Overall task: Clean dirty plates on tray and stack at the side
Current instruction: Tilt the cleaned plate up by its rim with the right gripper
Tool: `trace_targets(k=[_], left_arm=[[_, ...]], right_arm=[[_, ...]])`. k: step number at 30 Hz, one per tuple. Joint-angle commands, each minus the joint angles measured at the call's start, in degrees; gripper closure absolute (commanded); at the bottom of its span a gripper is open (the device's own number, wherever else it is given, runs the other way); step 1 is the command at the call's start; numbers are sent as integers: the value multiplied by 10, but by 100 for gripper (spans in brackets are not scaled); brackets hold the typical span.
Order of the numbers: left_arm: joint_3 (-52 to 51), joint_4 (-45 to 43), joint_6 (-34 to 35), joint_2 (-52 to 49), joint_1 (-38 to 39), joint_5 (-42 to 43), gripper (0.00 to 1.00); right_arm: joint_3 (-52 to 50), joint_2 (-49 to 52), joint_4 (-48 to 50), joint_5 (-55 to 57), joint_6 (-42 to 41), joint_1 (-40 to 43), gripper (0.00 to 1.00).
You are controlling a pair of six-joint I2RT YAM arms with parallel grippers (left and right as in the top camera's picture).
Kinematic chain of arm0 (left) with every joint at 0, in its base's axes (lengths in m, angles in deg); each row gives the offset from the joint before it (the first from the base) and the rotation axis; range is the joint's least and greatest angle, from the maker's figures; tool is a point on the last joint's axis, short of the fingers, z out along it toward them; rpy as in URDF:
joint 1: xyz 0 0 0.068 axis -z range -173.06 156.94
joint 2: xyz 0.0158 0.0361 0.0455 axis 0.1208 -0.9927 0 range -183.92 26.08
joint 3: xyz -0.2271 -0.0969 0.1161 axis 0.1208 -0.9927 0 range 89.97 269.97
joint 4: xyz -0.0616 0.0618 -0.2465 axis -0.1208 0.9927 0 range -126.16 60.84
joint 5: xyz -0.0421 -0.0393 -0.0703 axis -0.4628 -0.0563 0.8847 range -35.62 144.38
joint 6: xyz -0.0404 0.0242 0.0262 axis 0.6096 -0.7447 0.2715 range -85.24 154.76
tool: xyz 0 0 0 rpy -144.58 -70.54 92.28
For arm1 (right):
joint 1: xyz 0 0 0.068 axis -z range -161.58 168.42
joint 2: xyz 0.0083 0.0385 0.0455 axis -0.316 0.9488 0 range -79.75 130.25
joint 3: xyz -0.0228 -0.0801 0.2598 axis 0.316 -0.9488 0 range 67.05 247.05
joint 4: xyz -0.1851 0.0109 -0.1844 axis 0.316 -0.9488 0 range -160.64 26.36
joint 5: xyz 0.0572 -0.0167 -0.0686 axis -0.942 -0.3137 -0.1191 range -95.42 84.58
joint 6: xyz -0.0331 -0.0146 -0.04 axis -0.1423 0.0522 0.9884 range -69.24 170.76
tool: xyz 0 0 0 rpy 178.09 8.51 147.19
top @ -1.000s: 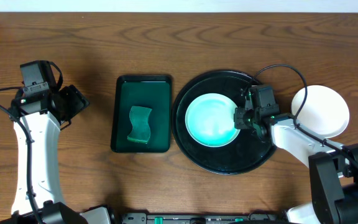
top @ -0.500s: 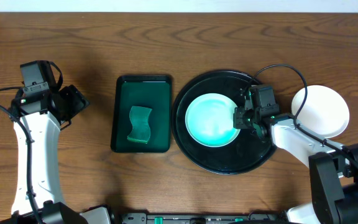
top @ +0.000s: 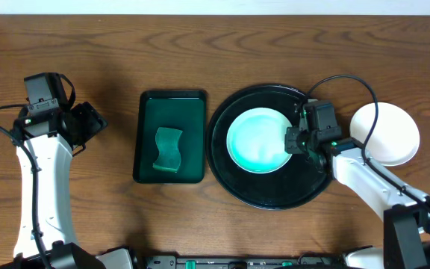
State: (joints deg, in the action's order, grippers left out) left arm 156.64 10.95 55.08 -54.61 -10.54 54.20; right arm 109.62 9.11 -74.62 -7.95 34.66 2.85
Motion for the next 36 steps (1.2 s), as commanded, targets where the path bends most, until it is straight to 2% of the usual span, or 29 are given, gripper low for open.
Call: trace_targets(k=[1, 28, 34, 36], left_arm=[[9, 2, 1, 2, -2, -3, 20], [9, 2, 1, 2, -2, -3, 20], [9, 2, 1, 2, -2, -3, 20], [9, 2, 1, 2, -2, -3, 20]], right_arm=[[-3, -16, -2, 23, -6, 4, 99], [-3, -108, 24, 19, -6, 3, 99], [-3, -108, 76, -56, -6, 4, 99], [-3, -108, 109, -112, -12, 4, 99]])
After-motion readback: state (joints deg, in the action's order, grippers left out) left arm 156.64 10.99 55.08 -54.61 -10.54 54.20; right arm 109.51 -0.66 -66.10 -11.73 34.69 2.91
